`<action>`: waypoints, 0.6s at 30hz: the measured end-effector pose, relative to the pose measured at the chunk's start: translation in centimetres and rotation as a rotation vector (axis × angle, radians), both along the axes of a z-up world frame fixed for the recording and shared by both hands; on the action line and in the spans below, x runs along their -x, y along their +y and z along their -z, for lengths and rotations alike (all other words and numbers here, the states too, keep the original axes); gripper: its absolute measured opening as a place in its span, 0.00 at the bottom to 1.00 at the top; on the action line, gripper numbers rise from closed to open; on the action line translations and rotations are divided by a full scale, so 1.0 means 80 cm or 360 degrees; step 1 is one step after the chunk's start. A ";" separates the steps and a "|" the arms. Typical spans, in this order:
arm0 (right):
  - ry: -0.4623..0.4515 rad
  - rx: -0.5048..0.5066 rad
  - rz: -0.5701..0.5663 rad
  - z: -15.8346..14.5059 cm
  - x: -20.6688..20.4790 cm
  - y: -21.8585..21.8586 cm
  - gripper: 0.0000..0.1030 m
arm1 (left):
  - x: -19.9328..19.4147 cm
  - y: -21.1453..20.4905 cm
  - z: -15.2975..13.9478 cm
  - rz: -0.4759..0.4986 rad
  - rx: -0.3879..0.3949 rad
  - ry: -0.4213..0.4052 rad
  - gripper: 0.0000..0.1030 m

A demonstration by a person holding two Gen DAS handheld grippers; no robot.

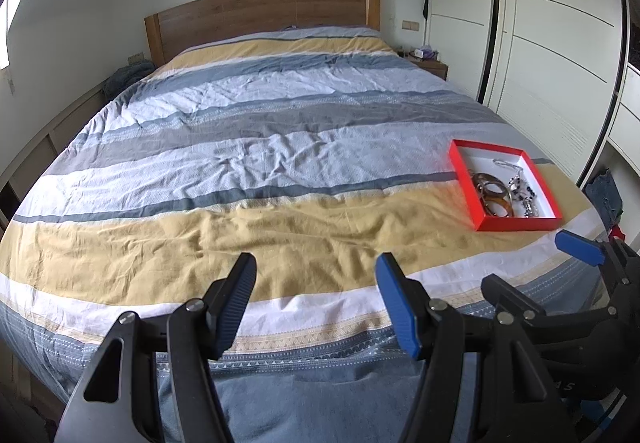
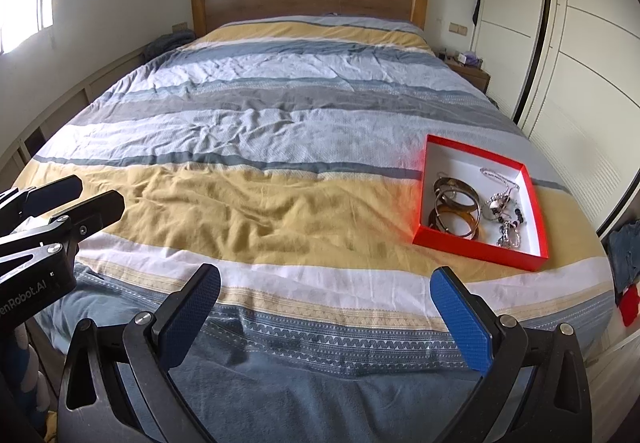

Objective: Organize jewelry

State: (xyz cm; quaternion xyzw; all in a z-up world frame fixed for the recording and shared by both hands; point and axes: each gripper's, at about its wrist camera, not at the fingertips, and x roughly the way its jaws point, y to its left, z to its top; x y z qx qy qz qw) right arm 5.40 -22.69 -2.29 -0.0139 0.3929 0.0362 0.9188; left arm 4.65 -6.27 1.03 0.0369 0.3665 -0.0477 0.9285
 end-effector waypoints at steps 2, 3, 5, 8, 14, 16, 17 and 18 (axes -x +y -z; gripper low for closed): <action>0.0016 -0.0003 0.0009 0.005 -0.004 -0.002 1.00 | -0.004 -0.001 0.003 0.0002 -0.0002 0.0011 0.58; 0.0020 -0.0003 0.0013 0.006 -0.006 -0.003 1.00 | -0.006 -0.002 0.005 0.0003 -0.0005 0.0015 0.58; 0.0028 -0.0002 0.0019 0.009 -0.008 -0.005 1.00 | -0.010 -0.003 0.008 0.0004 -0.0009 0.0023 0.58; 0.0039 0.0000 0.0026 0.012 -0.013 -0.008 1.00 | -0.016 -0.005 0.012 0.0003 -0.0011 0.0037 0.58; 0.0057 0.0002 0.0033 0.018 -0.021 -0.010 1.00 | -0.026 -0.009 0.019 0.0005 -0.0019 0.0057 0.58; 0.0062 0.0002 0.0034 0.021 -0.023 -0.011 1.00 | -0.028 -0.010 0.021 0.0005 -0.0019 0.0062 0.58; 0.0064 0.0002 0.0034 0.021 -0.024 -0.011 1.00 | -0.029 -0.011 0.021 0.0005 -0.0021 0.0063 0.58; 0.0067 0.0001 0.0035 0.022 -0.025 -0.012 1.00 | -0.029 -0.011 0.021 0.0006 -0.0019 0.0064 0.58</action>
